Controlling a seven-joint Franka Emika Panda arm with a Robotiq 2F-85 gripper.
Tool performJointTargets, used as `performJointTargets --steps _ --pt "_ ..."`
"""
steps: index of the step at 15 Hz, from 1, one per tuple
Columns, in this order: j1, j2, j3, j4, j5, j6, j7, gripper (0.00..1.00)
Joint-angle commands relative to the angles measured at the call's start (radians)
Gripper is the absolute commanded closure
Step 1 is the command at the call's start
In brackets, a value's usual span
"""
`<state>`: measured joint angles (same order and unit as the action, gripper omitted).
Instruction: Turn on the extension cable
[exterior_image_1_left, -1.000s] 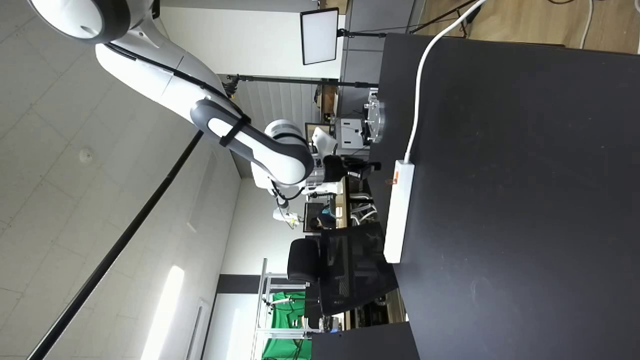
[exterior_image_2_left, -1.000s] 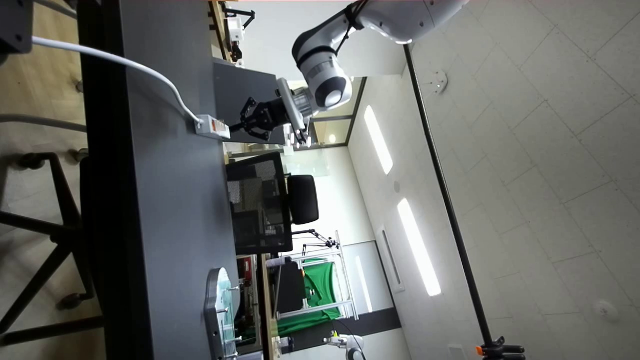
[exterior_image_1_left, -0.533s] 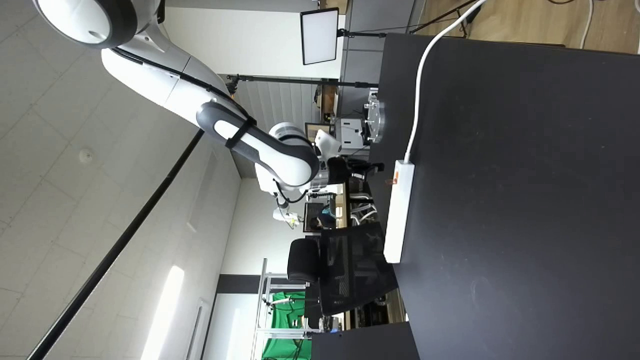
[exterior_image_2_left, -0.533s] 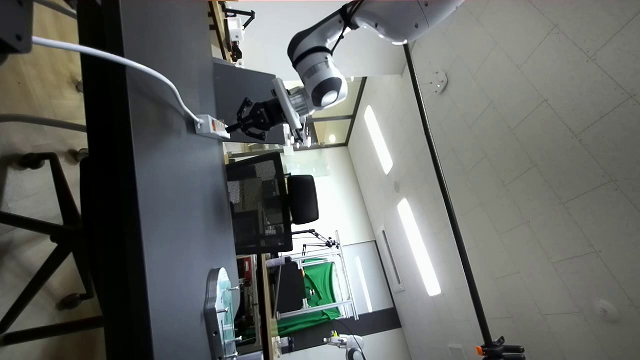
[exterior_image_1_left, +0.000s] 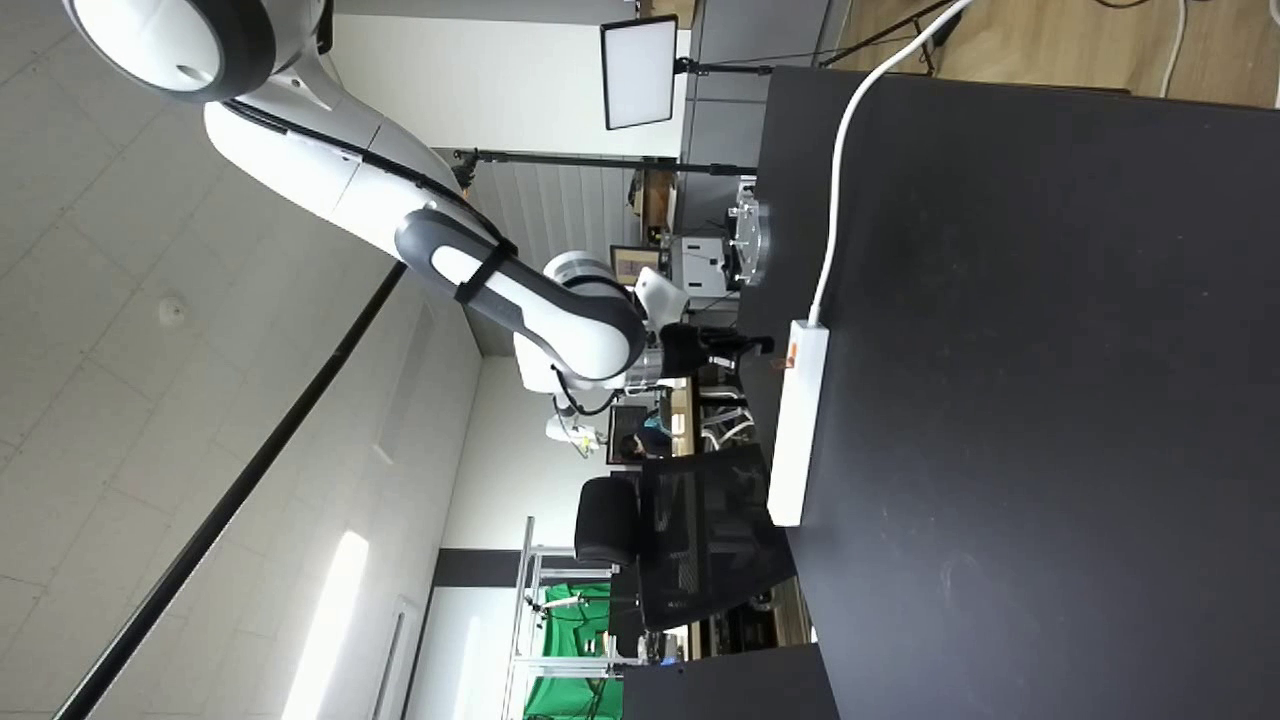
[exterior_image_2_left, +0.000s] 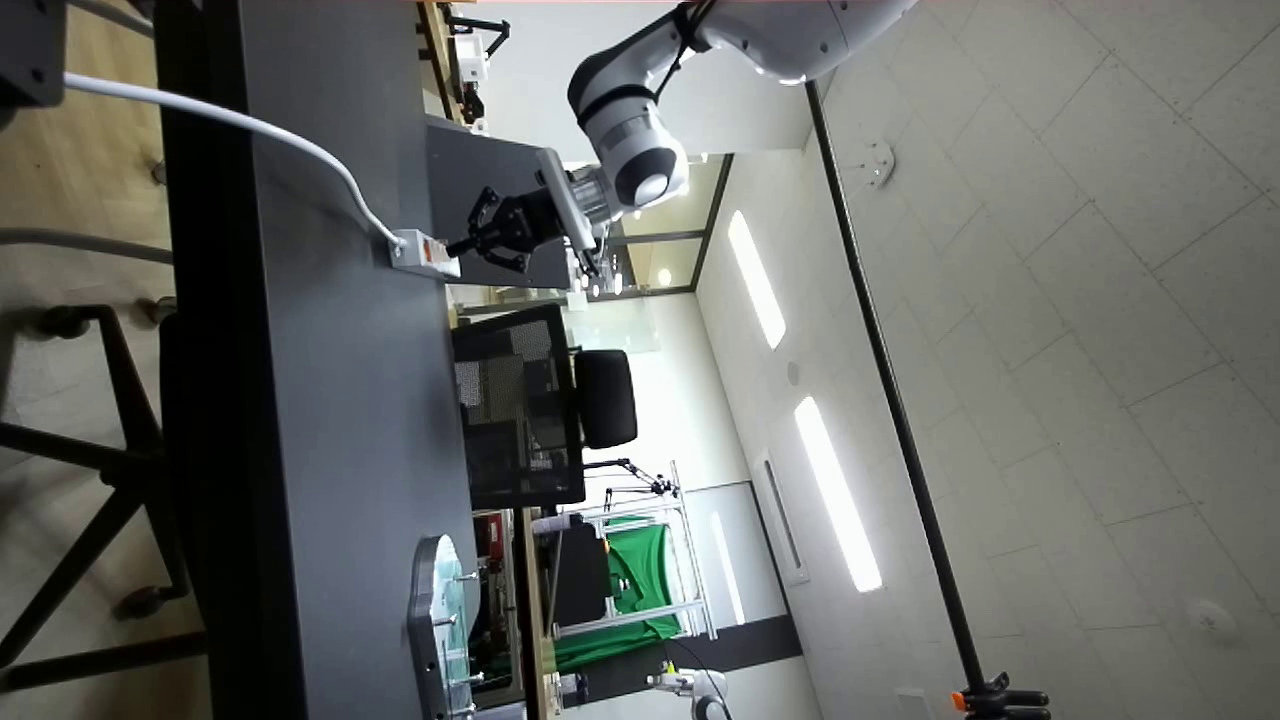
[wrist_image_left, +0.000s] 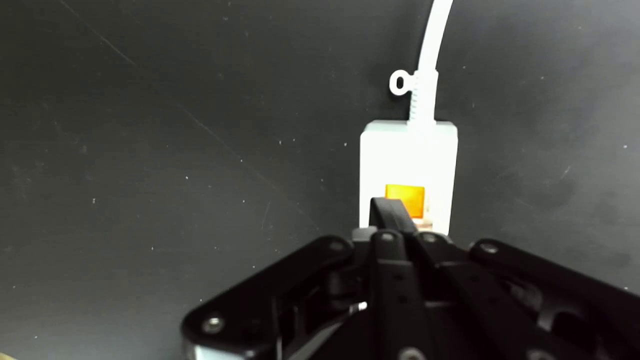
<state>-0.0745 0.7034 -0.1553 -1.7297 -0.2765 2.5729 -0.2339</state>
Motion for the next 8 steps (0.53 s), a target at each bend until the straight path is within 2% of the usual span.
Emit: performJointTargets --steps 1,6,7,8 --pt "0.002 0.011 0.001 0.012 -0.012 0.024 0.035 1.0" --pt "0.017 0.032 -0.011 0.015 -0.014 0.038 0.064 1.0" --pt "0.023 0.034 -0.014 0.023 -0.013 0.002 0.071 1.0" --pt "-0.004 0.023 0.01 0.003 -0.007 0.025 0.022 0.99"
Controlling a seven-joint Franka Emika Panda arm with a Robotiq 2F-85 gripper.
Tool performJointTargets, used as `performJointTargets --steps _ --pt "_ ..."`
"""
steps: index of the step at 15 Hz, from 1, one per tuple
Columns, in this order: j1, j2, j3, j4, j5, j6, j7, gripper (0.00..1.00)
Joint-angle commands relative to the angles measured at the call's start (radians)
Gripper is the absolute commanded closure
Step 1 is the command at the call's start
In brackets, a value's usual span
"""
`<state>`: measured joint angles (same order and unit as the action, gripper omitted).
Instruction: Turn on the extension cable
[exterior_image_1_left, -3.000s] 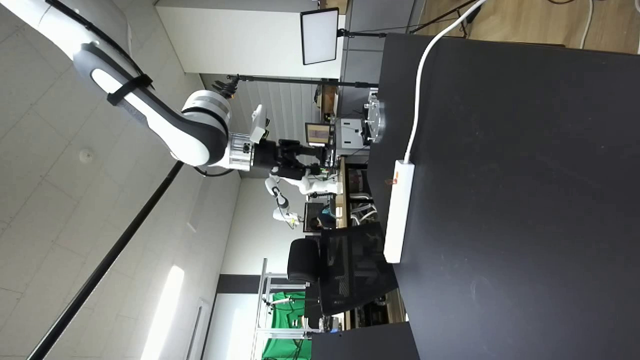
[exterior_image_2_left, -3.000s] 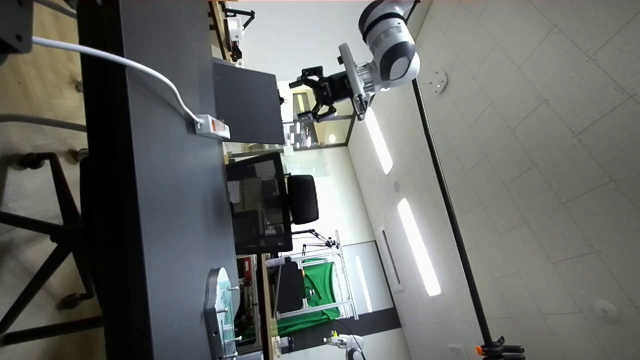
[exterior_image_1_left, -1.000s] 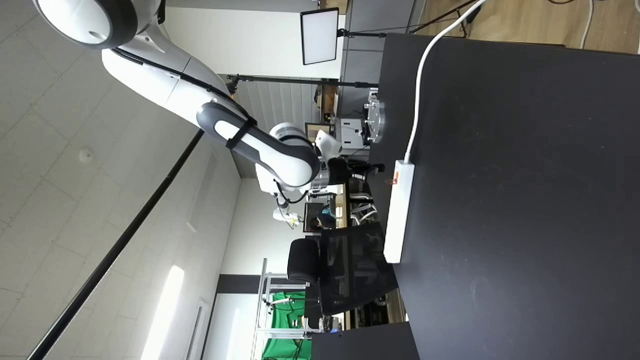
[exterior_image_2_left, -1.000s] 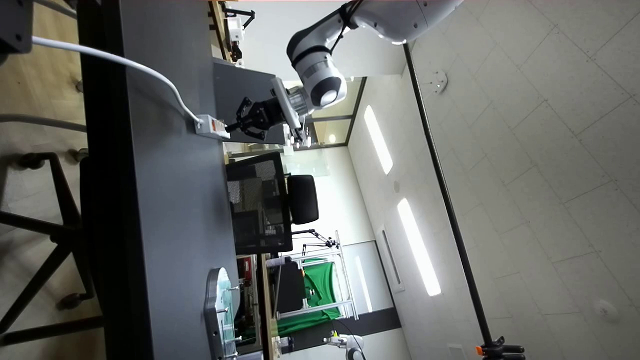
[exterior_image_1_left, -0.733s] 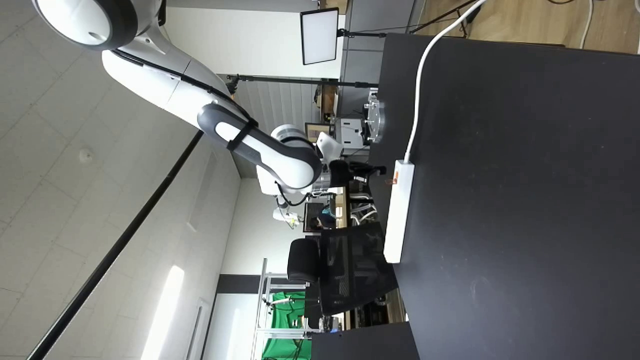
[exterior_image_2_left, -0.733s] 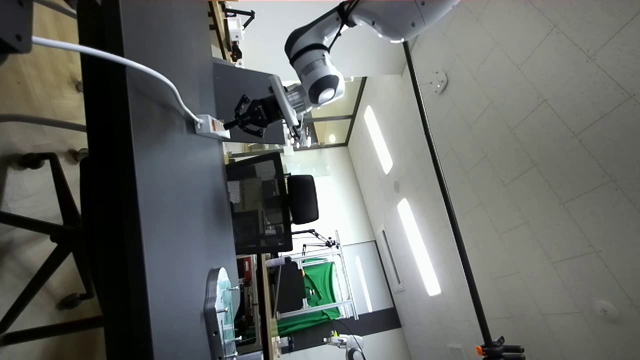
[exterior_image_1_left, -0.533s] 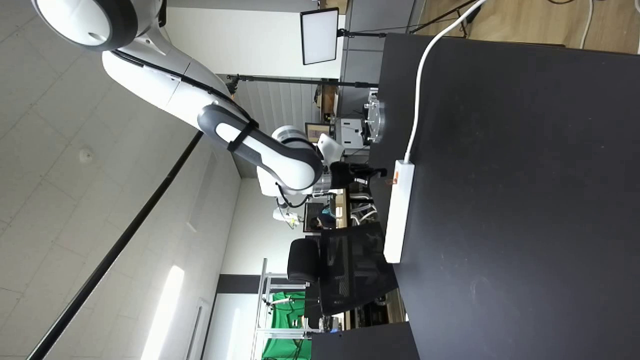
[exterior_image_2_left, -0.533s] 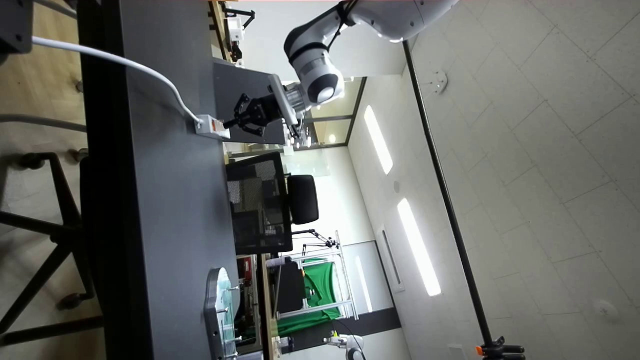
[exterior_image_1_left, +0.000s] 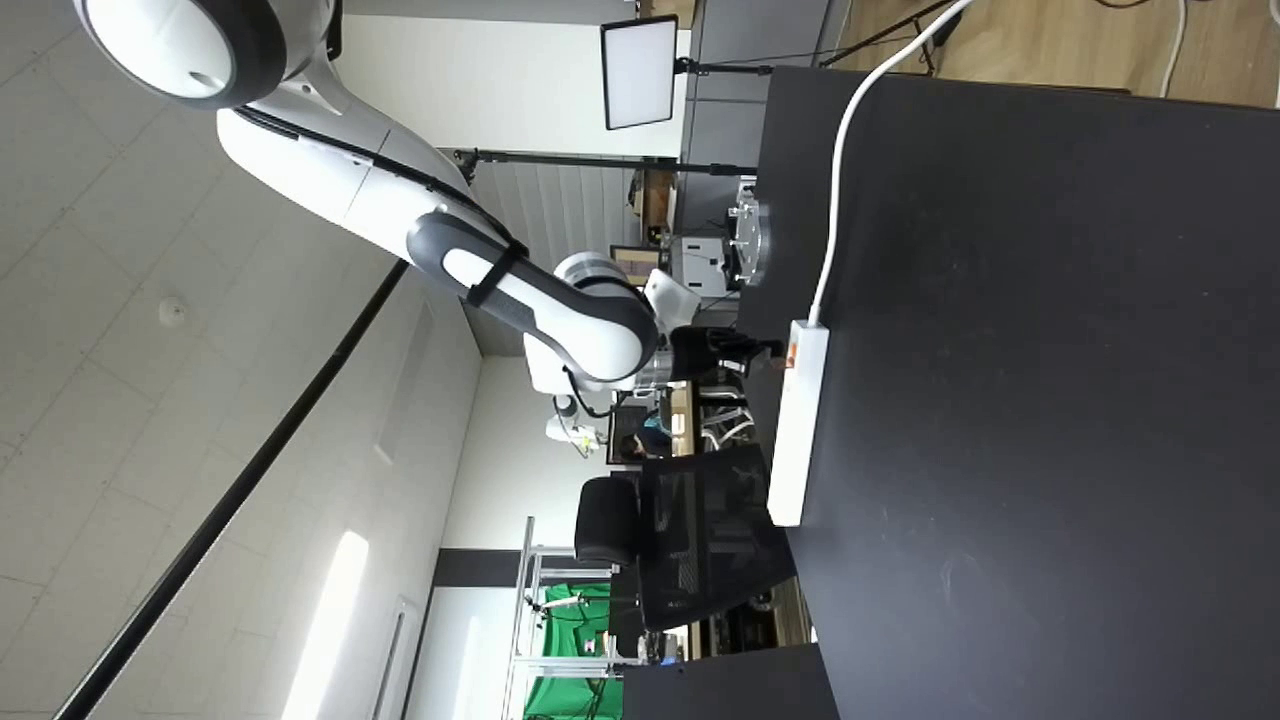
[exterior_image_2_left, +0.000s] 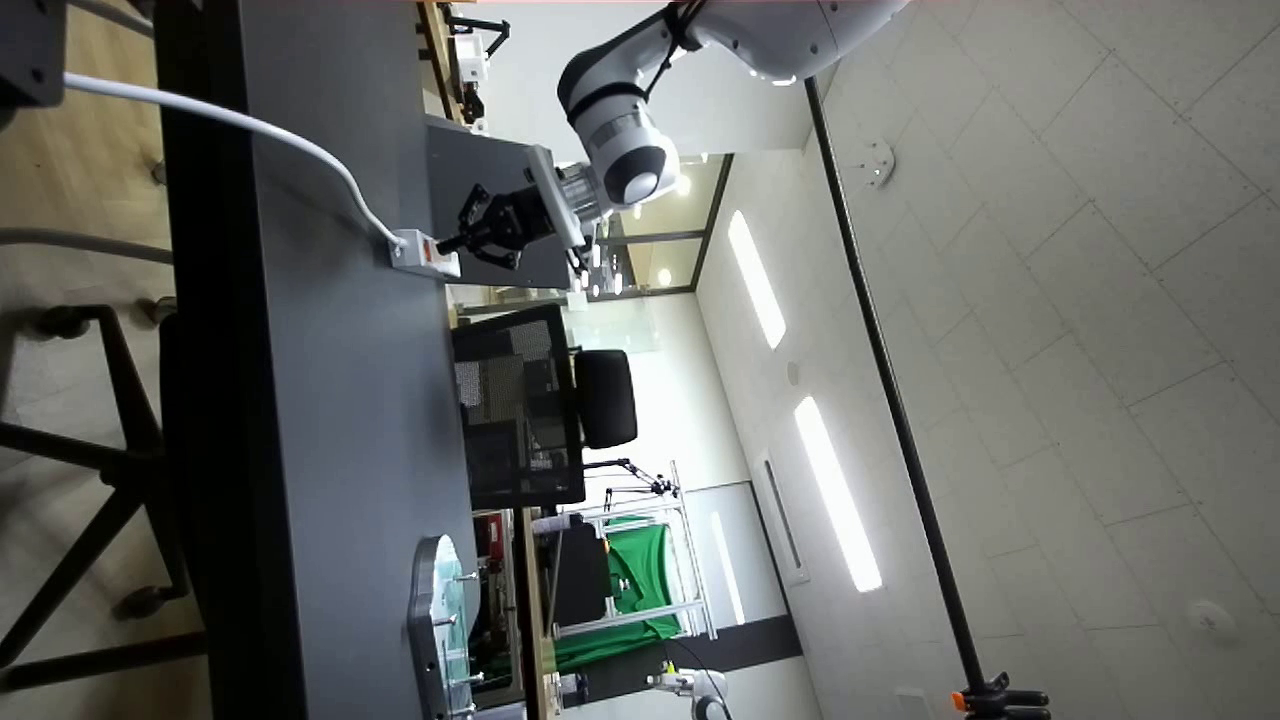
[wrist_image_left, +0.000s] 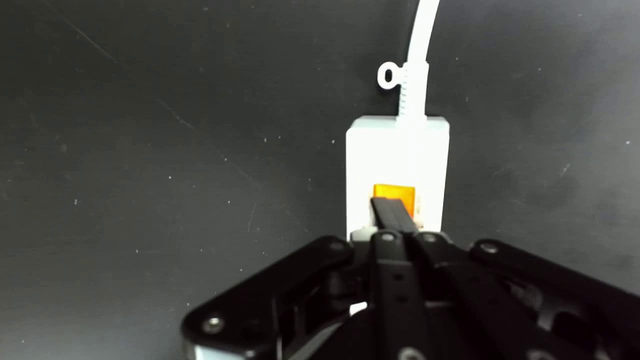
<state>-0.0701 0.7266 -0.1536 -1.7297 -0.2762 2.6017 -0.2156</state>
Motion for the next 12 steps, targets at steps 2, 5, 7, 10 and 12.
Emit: performJointTargets --steps 2,5,7,10,12 --pt "-0.004 0.005 0.006 0.003 -0.008 -0.008 0.011 0.99" --pt "-0.002 0.005 0.005 0.003 -0.008 -0.009 0.017 0.99" --pt "-0.002 0.005 0.005 0.004 -0.008 -0.009 0.018 0.99" --pt "-0.002 0.005 0.005 0.004 -0.008 -0.009 0.019 1.0" --pt "0.01 0.012 -0.011 0.002 -0.022 0.016 0.038 1.0"
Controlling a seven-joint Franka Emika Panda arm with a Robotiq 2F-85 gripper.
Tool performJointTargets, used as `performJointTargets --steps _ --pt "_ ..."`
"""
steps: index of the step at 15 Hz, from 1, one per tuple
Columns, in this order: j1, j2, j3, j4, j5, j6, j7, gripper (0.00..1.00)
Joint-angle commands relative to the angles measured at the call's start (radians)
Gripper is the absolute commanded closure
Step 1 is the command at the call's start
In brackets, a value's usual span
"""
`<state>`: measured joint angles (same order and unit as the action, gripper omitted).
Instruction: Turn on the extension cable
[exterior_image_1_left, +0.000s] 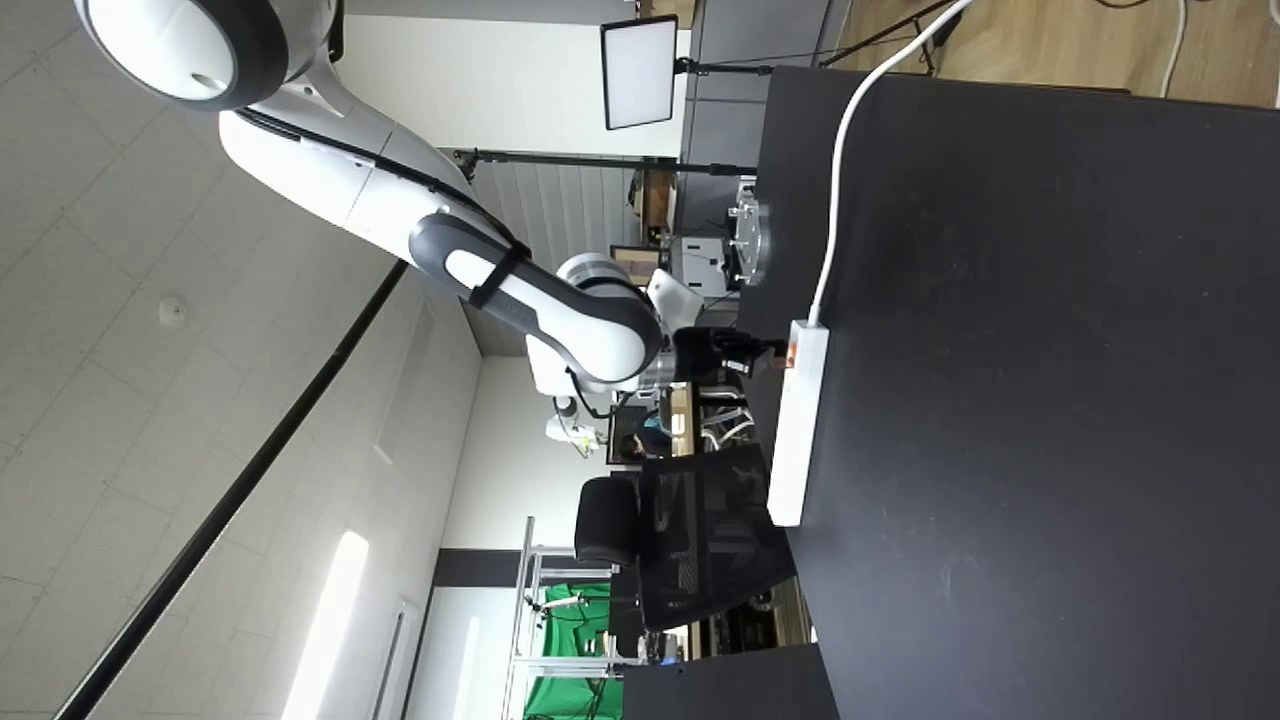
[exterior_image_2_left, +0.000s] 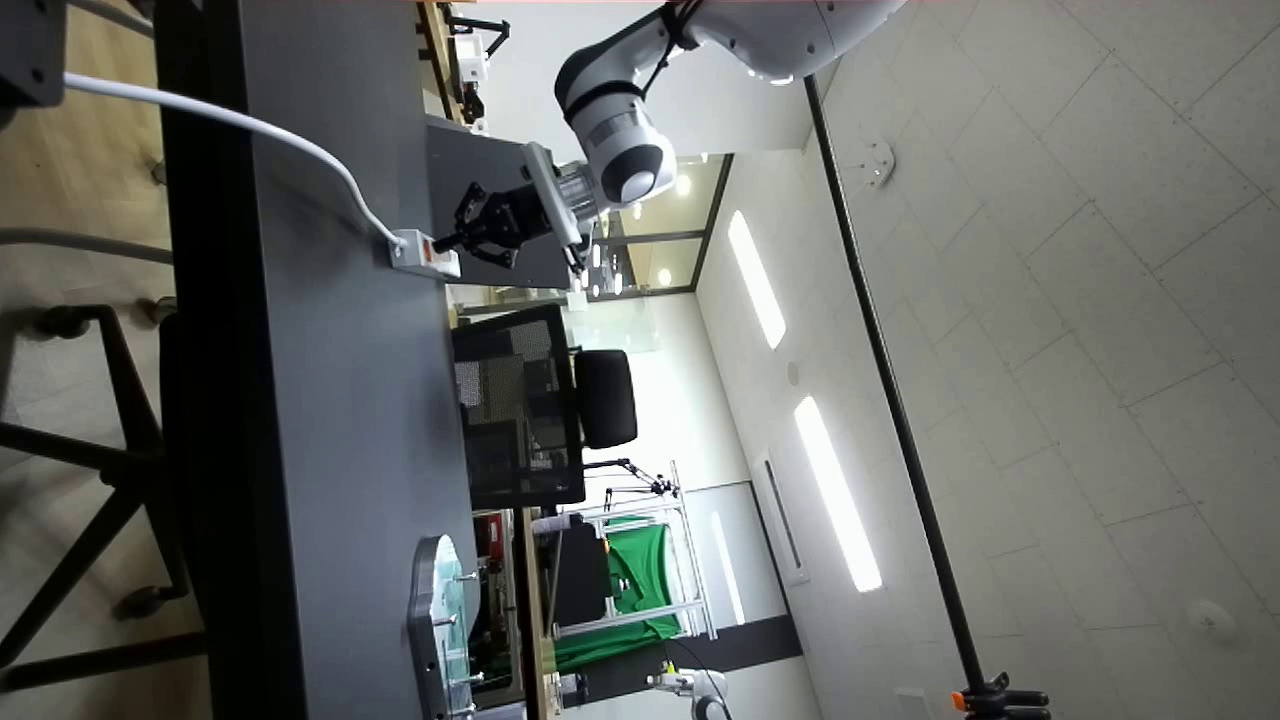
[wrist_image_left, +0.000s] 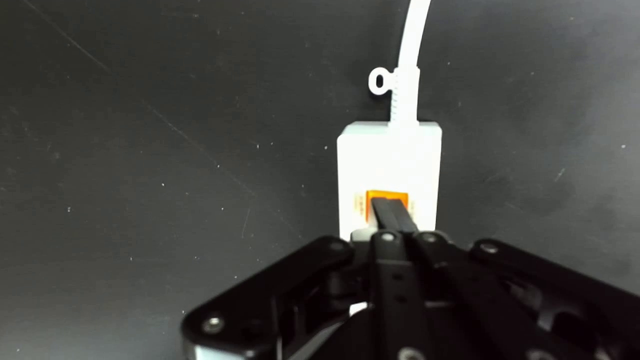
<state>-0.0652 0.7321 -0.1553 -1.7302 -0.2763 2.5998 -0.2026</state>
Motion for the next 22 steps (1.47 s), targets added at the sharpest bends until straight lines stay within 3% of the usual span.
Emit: performJointTargets --steps 1,8,12,13,16,22 --pt "0.005 0.01 -0.008 0.004 -0.022 0.021 0.023 1.0" --pt "0.011 0.05 -0.015 0.005 -0.029 0.103 0.022 1.0" --pt "-0.005 0.073 -0.004 0.03 -0.024 0.08 0.003 1.0" --pt "-0.022 0.08 0.013 0.04 -0.009 0.064 -0.016 1.0" --pt "-0.166 0.119 0.158 0.097 0.106 -0.026 -0.208 1.0" --pt "-0.338 0.227 0.283 0.272 0.298 -0.246 -0.494 1.0"
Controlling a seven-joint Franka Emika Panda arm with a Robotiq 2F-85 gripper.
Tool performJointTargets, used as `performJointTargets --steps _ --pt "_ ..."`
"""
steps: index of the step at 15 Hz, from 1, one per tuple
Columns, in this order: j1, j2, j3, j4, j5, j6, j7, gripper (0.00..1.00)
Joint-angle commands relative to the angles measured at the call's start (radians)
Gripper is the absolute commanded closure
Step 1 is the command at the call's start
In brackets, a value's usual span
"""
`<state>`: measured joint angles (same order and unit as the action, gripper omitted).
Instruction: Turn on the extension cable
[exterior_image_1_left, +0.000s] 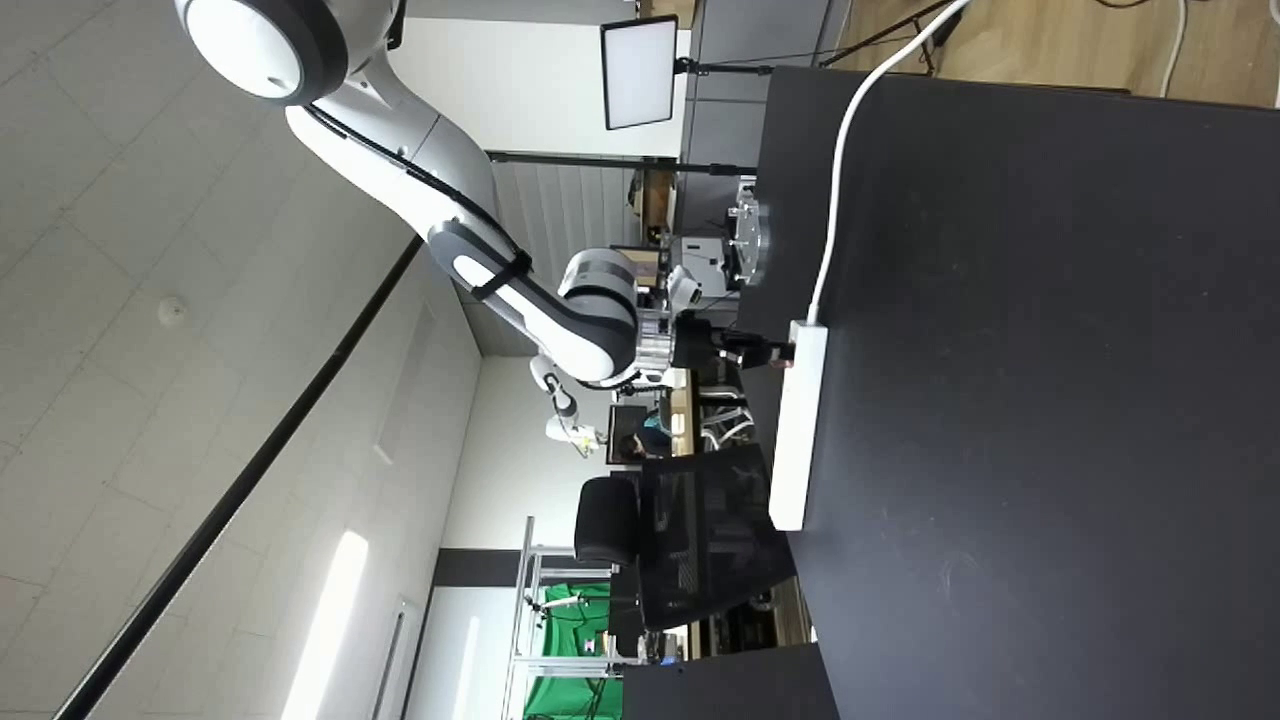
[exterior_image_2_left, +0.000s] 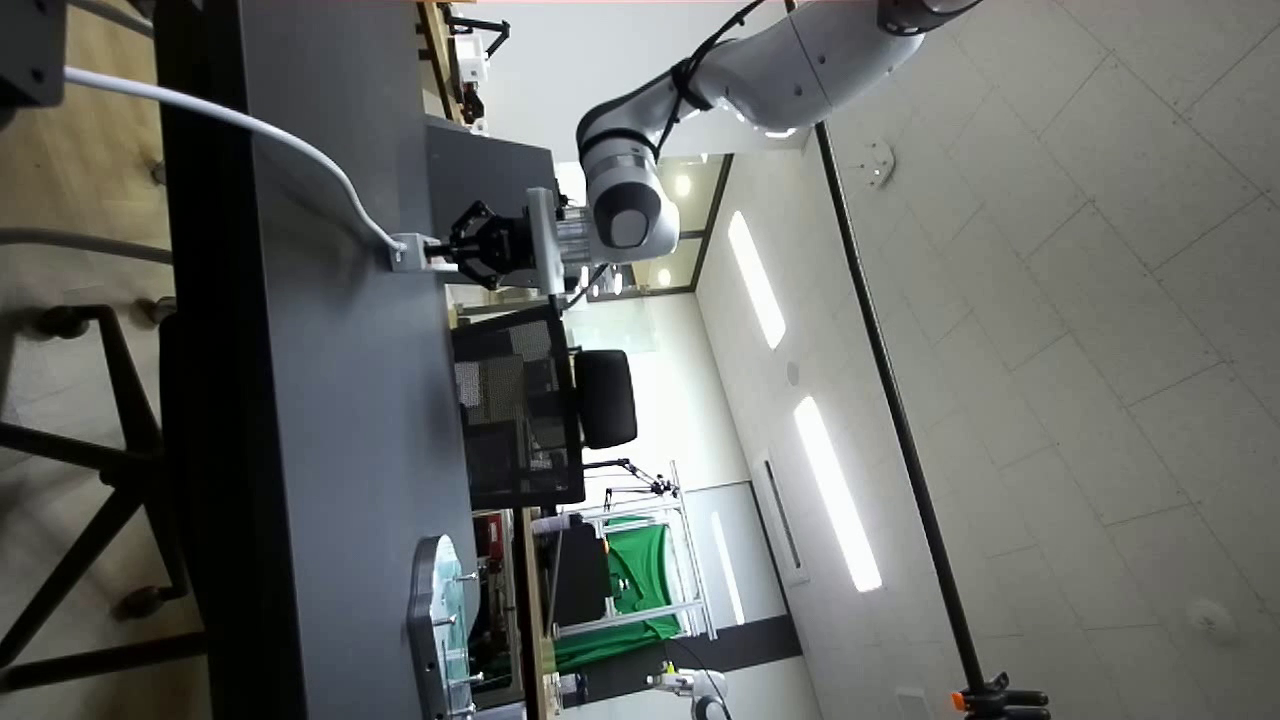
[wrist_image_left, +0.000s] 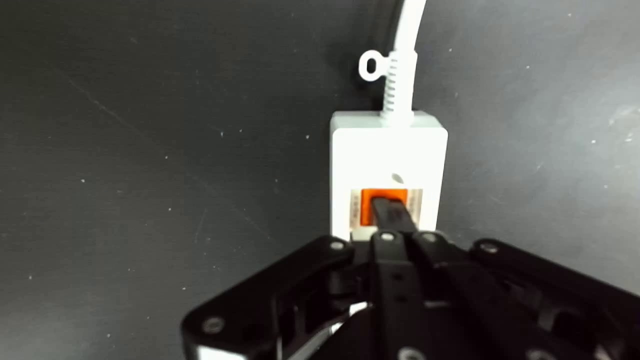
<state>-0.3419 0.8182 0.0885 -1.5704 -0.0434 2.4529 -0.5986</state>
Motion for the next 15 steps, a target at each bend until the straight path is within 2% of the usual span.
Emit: performJointTargets --steps 1,9,15 --pt "-0.073 0.156 0.043 0.146 0.092 -0.147 -0.127 1.0" --pt "-0.147 0.321 0.069 0.433 0.3 -0.507 -0.389 1.0" --pt "-0.162 0.413 0.064 0.633 0.39 -0.911 -0.448 1.0"
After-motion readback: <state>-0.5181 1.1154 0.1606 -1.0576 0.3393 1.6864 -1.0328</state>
